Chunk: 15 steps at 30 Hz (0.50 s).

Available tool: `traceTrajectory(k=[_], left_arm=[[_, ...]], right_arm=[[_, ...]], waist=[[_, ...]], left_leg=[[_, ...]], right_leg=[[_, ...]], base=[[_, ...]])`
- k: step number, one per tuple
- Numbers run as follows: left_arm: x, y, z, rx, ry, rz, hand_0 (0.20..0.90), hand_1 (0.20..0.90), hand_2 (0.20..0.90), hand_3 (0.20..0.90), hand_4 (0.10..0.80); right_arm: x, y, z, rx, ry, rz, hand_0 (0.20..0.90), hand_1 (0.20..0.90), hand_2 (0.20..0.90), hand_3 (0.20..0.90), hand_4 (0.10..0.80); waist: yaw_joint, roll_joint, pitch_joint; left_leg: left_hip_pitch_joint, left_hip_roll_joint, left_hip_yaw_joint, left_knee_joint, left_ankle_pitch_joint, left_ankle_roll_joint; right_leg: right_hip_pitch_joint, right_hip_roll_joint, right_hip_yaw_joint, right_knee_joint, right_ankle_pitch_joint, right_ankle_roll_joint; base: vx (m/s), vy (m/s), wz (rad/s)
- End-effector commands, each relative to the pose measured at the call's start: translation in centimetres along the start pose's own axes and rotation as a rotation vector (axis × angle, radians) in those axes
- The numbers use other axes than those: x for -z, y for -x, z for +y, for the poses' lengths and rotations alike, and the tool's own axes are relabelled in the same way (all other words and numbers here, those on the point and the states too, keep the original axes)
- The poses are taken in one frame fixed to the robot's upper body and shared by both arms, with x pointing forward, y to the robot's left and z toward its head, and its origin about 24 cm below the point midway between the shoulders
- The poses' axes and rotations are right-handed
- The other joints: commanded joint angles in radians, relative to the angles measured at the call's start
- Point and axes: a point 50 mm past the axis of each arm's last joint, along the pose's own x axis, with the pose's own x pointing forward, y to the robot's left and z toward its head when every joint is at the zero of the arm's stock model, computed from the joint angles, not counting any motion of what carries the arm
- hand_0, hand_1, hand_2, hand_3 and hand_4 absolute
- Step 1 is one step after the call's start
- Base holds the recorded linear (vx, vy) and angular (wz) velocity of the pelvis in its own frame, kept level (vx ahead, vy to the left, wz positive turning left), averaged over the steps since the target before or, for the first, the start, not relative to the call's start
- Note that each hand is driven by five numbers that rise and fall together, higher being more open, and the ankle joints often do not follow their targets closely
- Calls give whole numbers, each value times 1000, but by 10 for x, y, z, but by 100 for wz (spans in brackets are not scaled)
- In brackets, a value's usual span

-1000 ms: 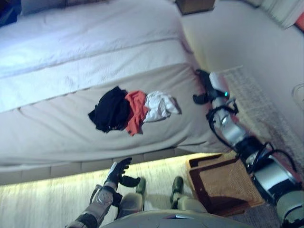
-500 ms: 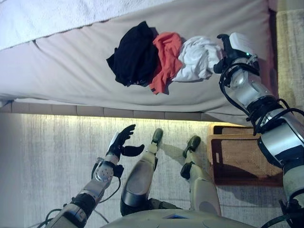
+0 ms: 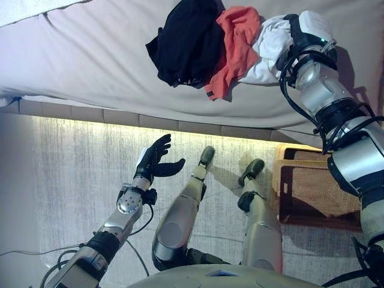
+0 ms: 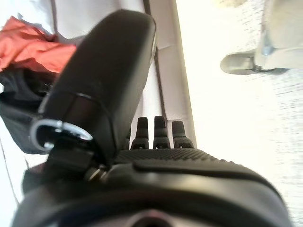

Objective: Pick up the clothes from the bed and place them into the basket

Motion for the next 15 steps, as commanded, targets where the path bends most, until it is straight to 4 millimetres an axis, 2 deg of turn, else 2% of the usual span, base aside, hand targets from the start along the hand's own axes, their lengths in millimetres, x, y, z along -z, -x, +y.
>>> traceTrajectory(k=[1,6,7,8,9,15], left_arm=[[-14,18,18,-21,27,-97,900,900,900,900,800],[-20,22,24,-34,36,-121,900,900,900,900,800],[-22,23,25,-32,37,-130,900,900,900,900,800],[-24,23,25,-29,38,-137,900,900,900,900,800],[-25,24,26,-27,39,-144,900,900,900,900,800],[-25,24,27,-35,26,-142,900,900,900,900,800]], right_arm=[[-40,-5,-50,118,4,-139,900,900,900,900,800],[-41,-4,-48,43,17,-117,900,900,900,900,800],[-40,-3,-48,32,19,-109,834,834,834,823,723],[-39,-3,-48,24,17,-105,580,580,580,527,427],[-38,-4,-47,13,12,-103,300,300,300,200,100],[-28,-4,-40,7,-10,-93,300,300,300,200,100]], waist=[[34,3,-10],[37,1,-10],[37,1,-10],[36,1,-10],[35,1,-10],[24,-11,-10]], left_leg=[[-106,-52,-2,113,-46,80],[-169,-51,19,185,-68,81],[-178,-49,26,196,-73,85],[-186,-48,30,205,-77,86],[-194,-48,33,220,-83,86],[-199,-48,48,309,-138,90]], right_leg=[[4,-11,-8,168,-126,21],[-54,-21,-13,240,-149,14],[-65,-22,-13,251,-153,12],[-73,-23,-13,262,-155,11],[-79,-24,-12,273,-159,9],[-72,-26,-9,328,-176,1]], base=[[-9,23,17],[-14,1,12],[-45,0,5],[-49,12,2],[-43,14,0],[-3,-2,-4]])
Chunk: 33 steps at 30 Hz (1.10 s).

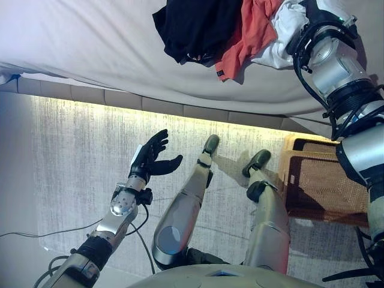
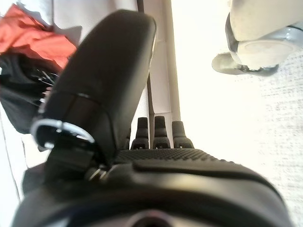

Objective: Pick up the clothes from the bed and place them into the basket

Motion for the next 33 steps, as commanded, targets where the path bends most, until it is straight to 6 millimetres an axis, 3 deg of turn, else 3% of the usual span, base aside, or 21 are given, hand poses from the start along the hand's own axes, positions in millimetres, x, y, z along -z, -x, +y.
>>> traceTrajectory(k=[1,15,21,27,33], left_arm=[[-15,12,18,-36,-7,-94,900,900,900,900,800],[-16,9,18,-35,-17,-120,900,900,900,900,800],[-12,7,22,-73,-25,-97,900,900,900,900,800],[3,3,14,-102,-38,-26,900,900,900,900,800],[8,-3,8,-93,-49,-11,900,900,900,900,800]], right_arm=[[-25,4,-14,55,34,-145,300,300,300,200,100],[16,2,-26,157,24,-59,300,300,300,200,100],[37,8,-27,206,-39,-81,300,300,300,200,100],[66,23,-6,134,-12,-116,300,300,300,200,100],[90,39,13,83,-16,-120,300,300,300,200,100]], waist=[[22,-9,-12],[-45,-34,-12],[-117,-77,-60],[-237,-119,-166],[-334,-131,-227]], left_leg=[[-10,-26,60,73,-76,57],[209,-17,102,107,-145,50],[343,22,157,62,-125,42],[526,79,254,-113,-97,29],[622,92,316,-254,-100,27]], right_leg=[[72,12,0,166,-129,8],[305,39,50,87,-135,-5],[449,56,80,-30,-100,-15],[575,90,173,-203,-41,10],[601,119,269,-294,9,43]], base=[[9,-8,-7],[15,6,-16],[34,39,-24],[131,28,-48],[52,10,-59]])
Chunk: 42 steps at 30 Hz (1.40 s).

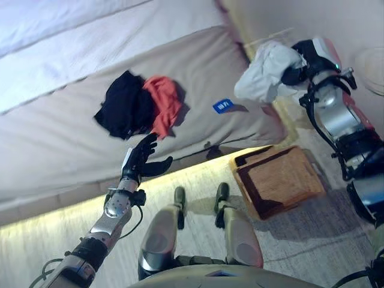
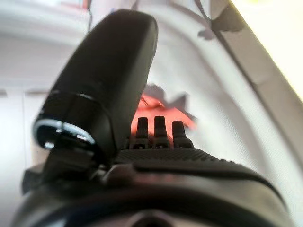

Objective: Pick up the clothes from the bed and place them into the basket

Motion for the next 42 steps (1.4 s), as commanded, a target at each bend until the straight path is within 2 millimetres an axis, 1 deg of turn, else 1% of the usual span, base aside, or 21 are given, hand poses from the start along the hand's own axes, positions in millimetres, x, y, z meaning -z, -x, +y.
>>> traceTrajectory(k=[1,3,6,7,8,9,12,13,14,16,18,22,28,29,30,33,39,42], left_arm=[[-7,-1,-14,34,3,-89,900,900,900,900,800],[-9,-4,-17,45,0,-102,900,900,900,900,800],[-14,-8,-21,49,1,-112,900,900,900,900,800],[-17,-10,-22,51,7,-118,900,900,900,900,800],[-17,-10,-22,51,7,-118,900,900,900,900,800],[-18,-12,-24,49,8,-116,900,900,900,900,800],[-20,-15,-28,54,5,-109,900,900,900,900,800],[-20,-16,-28,53,5,-106,900,900,900,900,800],[-19,-16,-30,56,5,-99,900,900,900,900,800],[-19,-16,-31,65,2,-92,900,900,900,900,800],[-17,-16,-33,82,-5,-84,900,900,900,900,800],[-14,-15,-34,103,-12,-71,900,900,900,900,800],[-11,-14,-35,131,-18,-61,900,900,900,900,800],[-10,-14,-35,134,-18,-60,900,900,900,900,800],[-10,-14,-35,138,-18,-60,900,900,900,900,800],[-7,-13,-35,145,-19,-57,900,900,900,900,800],[-2,-9,-31,148,-25,-43,900,900,900,900,800],[-1,-10,-31,140,-16,-39,900,900,900,900,800]], right_arm=[[5,4,-45,145,104,-81,300,300,300,200,100],[18,11,-32,106,93,-51,300,300,300,200,100],[38,19,-14,33,87,11,300,300,300,200,100],[54,26,-4,-22,88,67,300,300,300,200,100],[54,26,-4,-22,88,67,300,300,300,200,100],[66,32,5,-55,81,103,300,300,300,200,100],[92,46,24,-128,37,212,300,300,300,200,100],[95,48,27,-136,32,223,300,300,300,200,100],[104,53,37,-162,9,265,300,300,300,200,100],[113,57,44,-176,-12,307,300,300,300,200,100],[126,62,52,-192,-37,361,300,300,300,200,100],[139,72,67,-228,-62,436,300,300,300,200,100],[158,87,82,-260,-7,510,300,300,300,200,100],[160,88,82,-257,-6,521,721,721,721,691,591],[162,89,82,-252,-4,530,900,900,900,900,800],[165,92,83,-249,-7,548,900,900,900,900,800],[163,94,84,-235,-9,530,900,900,900,900,800],[160,93,85,-236,-8,512,900,900,900,900,800]], waist=[[-55,27,-111],[-87,31,-117],[-122,34,-120],[-141,35,-125],[-141,35,-125],[-152,37,-130],[-170,40,-141],[-170,40,-142],[-176,44,-145],[-176,47,-155],[-176,55,-160],[-176,74,-166],[-165,101,-175],[-163,102,-175],[-160,105,-175],[-156,110,-177],[-150,112,-184],[-148,107,-184]], left_leg=[[19,34,-19,18,-50,-39],[34,38,1,-10,-45,-40],[52,49,41,-18,-50,-39],[61,54,62,-15,-58,-38],[61,54,62,-15,-58,-38],[67,58,74,-17,-61,-36],[83,60,85,-26,-64,-36],[88,60,87,-31,-64,-36],[102,57,87,-43,-65,-35],[111,56,91,-59,-61,-36],[117,53,94,-67,-62,-36],[128,48,97,-80,-61,-34],[132,36,83,-98,-54,-31],[132,35,82,-99,-53,-31],[131,33,79,-101,-52,-30],[131,28,70,-107,-50,-29],[135,22,58,-124,-41,-29],[135,21,51,-129,-39,-28]], right_leg=[[89,15,26,41,-82,12],[83,22,55,27,-69,20],[80,26,77,17,-58,23],[81,28,89,18,-58,24],[81,28,89,18,-58,24],[82,30,95,19,-59,24],[91,38,116,14,-55,25],[93,39,118,9,-52,26],[101,43,125,1,-49,28],[99,47,137,-7,-41,31],[100,49,141,-15,-36,33],[103,51,142,-24,-32,36],[107,54,141,-31,-32,37],[107,54,140,-31,-32,37],[108,54,139,-34,-32,37],[109,54,135,-37,-32,38],[113,54,133,-47,-27,41],[113,54,132,-47,-27,42]], base=[[-9,10,-51],[-22,26,-45],[1,35,-44],[29,32,-40],[44,20,-41],[41,3,-36],[45,-4,-23],[43,-1,-21],[45,-13,-13],[36,-26,-5],[14,-30,-13],[19,-24,-9],[5,-17,2],[0,0,0],[0,0,0],[-6,-9,4],[3,-6,3],[-1,-7,4]])
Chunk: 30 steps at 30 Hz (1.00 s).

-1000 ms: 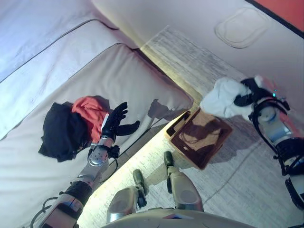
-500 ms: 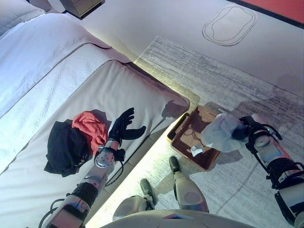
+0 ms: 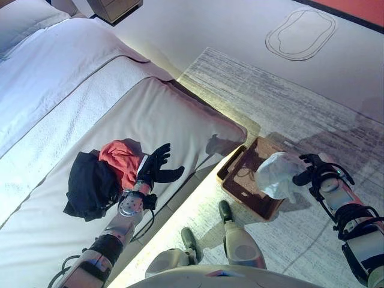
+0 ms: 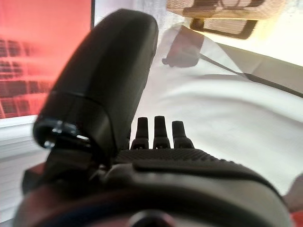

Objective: Pick up the clothes from the bed and place them into the basket

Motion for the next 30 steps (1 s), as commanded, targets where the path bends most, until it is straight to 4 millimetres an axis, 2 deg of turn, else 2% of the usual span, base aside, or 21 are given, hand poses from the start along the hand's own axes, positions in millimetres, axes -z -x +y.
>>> traceTrajectory(k=[1,5,9,11,13,15,16,20,23,24,26,30], left_arm=[[-19,-2,0,21,-24,-137,900,900,900,900,800],[-18,-2,0,10,-10,-134,900,900,900,900,800],[-19,-2,2,-4,-12,-138,900,900,900,900,800],[-22,-4,4,-16,-12,-139,900,900,900,900,800],[-23,-5,7,-37,0,-135,900,900,900,900,800],[-21,-5,8,-63,17,-127,900,900,900,900,800],[-21,-5,9,-69,20,-126,900,900,900,900,800],[-14,0,14,-125,45,-104,900,900,900,900,800],[-10,3,20,-164,45,-95,900,900,900,900,800],[-9,4,21,-176,43,-93,900,900,900,900,800],[-11,4,24,-181,34,-101,900,900,900,900,800],[-11,6,26,-158,23,-116,900,900,900,900,800]], right_arm=[[-12,-2,-34,143,-7,-61,900,900,900,900,800],[-15,-2,-32,123,6,-58,900,900,900,900,800],[-7,-2,-28,102,14,-22,900,900,900,900,800],[-14,-2,-34,134,-7,-49,900,900,900,900,800],[-31,-2,-43,176,-24,-100,900,900,900,900,800],[-61,1,-57,253,-20,-208,900,900,900,900,800],[-65,2,-58,262,-20,-226,900,900,900,900,800],[-130,19,-83,362,2,-465,900,900,900,900,800],[-169,30,-96,347,16,-570,900,900,900,900,800],[-175,32,-98,342,19,-594,900,900,900,900,800],[-197,39,-114,371,24,-638,900,900,900,900,800],[-242,58,-144,458,47,-707,900,900,900,900,800]], waist=[[20,-31,-72],[27,-41,-72],[47,-57,-70],[62,-65,-66],[73,-72,-62],[89,-77,-59],[91,-78,-58],[132,-88,-62],[177,-98,-57],[185,-99,-55],[226,-99,-34],[312,-80,35]], left_leg=[[-70,2,-64,113,-76,-6],[-74,1,-71,118,-76,-6],[-78,2,-88,123,-75,-8],[-77,2,-102,124,-74,-10],[-77,1,-117,127,-72,-12],[-76,1,-139,125,-68,-15],[-75,1,-142,123,-67,-15],[-82,-5,-182,113,-57,-21],[-104,-6,-211,121,-47,-28],[-112,-6,-217,126,-45,-29],[-149,-9,-241,148,-35,-37],[-236,-29,-322,199,-12,-46]], right_leg=[[-4,-18,-5,141,-88,43],[-3,-19,-10,141,-90,40],[9,-23,-28,141,-95,35],[17,-26,-42,143,-97,33],[25,-28,-53,144,-101,29],[33,-29,-71,145,-107,24],[35,-29,-73,145,-108,23],[46,-29,-110,141,-122,12],[45,-34,-157,153,-140,0],[43,-35,-167,157,-144,-2],[32,-44,-212,172,-153,-14],[-9,-65,-299,223,-176,-33]], base=[[-4,-8,8],[1,-3,7],[12,-29,7],[12,-43,19],[6,-31,25],[5,-16,24],[2,-5,26],[-1,-4,22],[-9,-3,31],[-71,-1,40],[-119,21,49],[-167,28,60]])
